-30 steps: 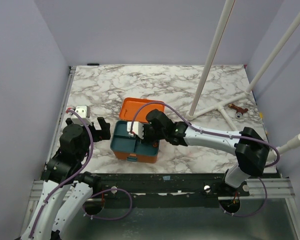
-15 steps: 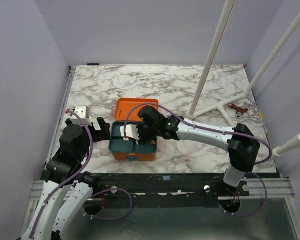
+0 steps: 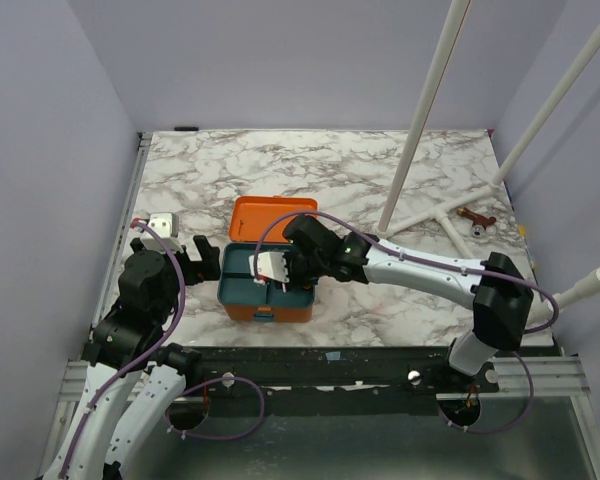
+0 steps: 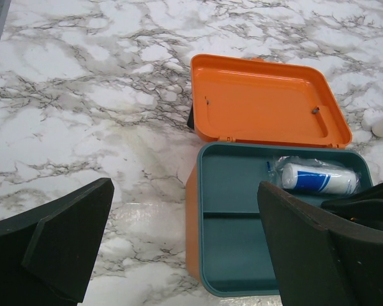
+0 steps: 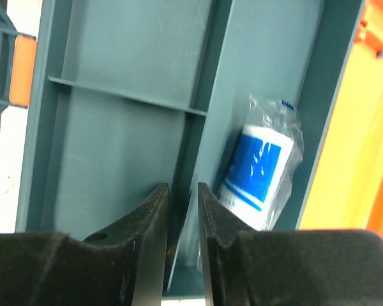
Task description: Organize the medicine kit
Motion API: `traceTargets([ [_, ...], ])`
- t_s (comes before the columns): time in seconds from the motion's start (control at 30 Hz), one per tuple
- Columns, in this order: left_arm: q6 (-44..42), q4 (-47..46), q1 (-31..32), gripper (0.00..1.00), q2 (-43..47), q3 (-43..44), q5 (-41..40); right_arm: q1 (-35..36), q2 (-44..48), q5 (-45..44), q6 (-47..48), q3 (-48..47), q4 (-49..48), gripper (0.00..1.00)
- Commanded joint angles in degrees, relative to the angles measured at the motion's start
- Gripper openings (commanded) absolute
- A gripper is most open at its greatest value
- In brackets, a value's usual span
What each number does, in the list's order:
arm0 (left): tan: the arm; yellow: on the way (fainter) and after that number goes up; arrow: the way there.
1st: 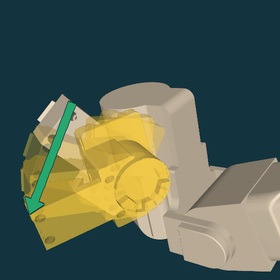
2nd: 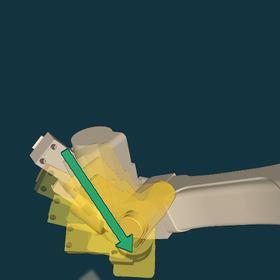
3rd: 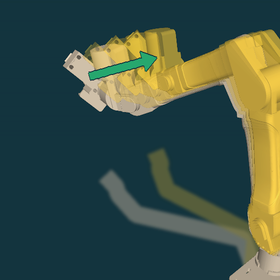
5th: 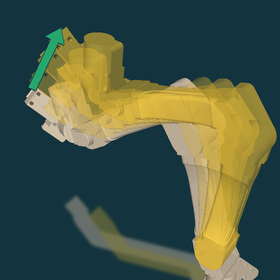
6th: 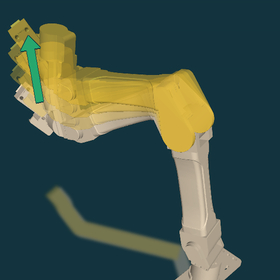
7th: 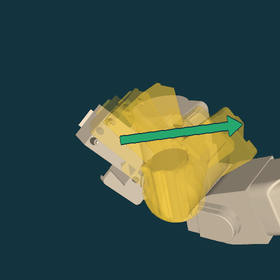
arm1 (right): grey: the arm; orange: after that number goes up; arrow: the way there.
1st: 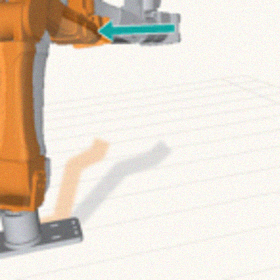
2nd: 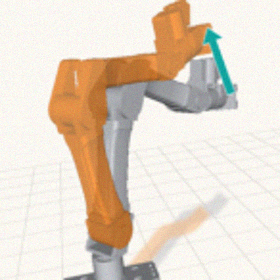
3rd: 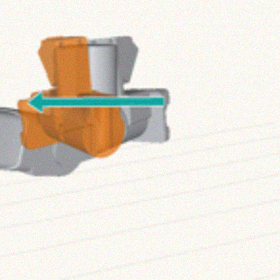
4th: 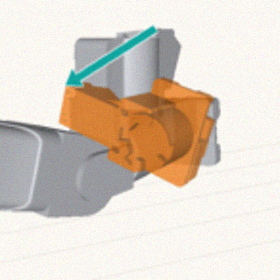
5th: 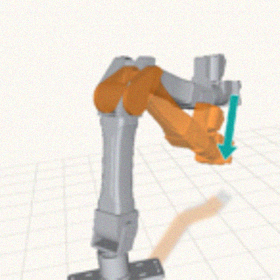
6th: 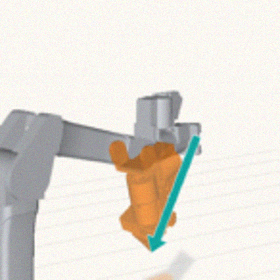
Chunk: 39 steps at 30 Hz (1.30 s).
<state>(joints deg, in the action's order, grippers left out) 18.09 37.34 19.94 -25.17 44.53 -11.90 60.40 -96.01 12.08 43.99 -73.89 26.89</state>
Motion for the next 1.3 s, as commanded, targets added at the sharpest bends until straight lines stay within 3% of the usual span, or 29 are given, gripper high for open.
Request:
traceTargets([
  [0.0,0.2,-0.8,-0.3,0.98,0.7,-0.4,0.1,0.3,5.3,-4.7,-1.7,2.2,1.5,0.28],
  [0.23,0.3,-0.5,-0.3,0.99,0.4,-0.3,0.1,-1.7,13.8,-15.3,-9.2,8.0,-14.7,0.39],
  [0.47,0.4,-0.4,-0.3,0.98,-0.1,-0.3,0.1,-5.2,11.5,-31.7,-27.1,5.0,-20.8,0.41],
  [0.57,0.4,-0.4,-0.3,0.98,-0.6,-0.5,0.5,-6.8,9.0,-38.3,-35.4,2.4,-20.1,0.37],
  [0.67,0.3,-0.3,-0.3,0.99,-1.8,-0.4,1.1,-9.1,7.0,-41.1,-43.1,0.9,-18.8,0.23],
  [0.77,0.1,0.0,-0.3,0.98,-2.9,-0.4,1.4,-12.2,5.1,-40.6,-51.3,0.0,-17.0,0.03],
  [0.8,0.1,0.0,-0.3,0.98,-3.3,-0.5,1.8,-13.3,4.6,-39.8,-53.3,0.2,-16.9,0.01],
  [1.27,11.4,6.1,-0.4,0.98,-12.1,-0.2,6.8,-20.8,-3.1,-32.5,-64.5,3.2,-21.8,0.01],
])
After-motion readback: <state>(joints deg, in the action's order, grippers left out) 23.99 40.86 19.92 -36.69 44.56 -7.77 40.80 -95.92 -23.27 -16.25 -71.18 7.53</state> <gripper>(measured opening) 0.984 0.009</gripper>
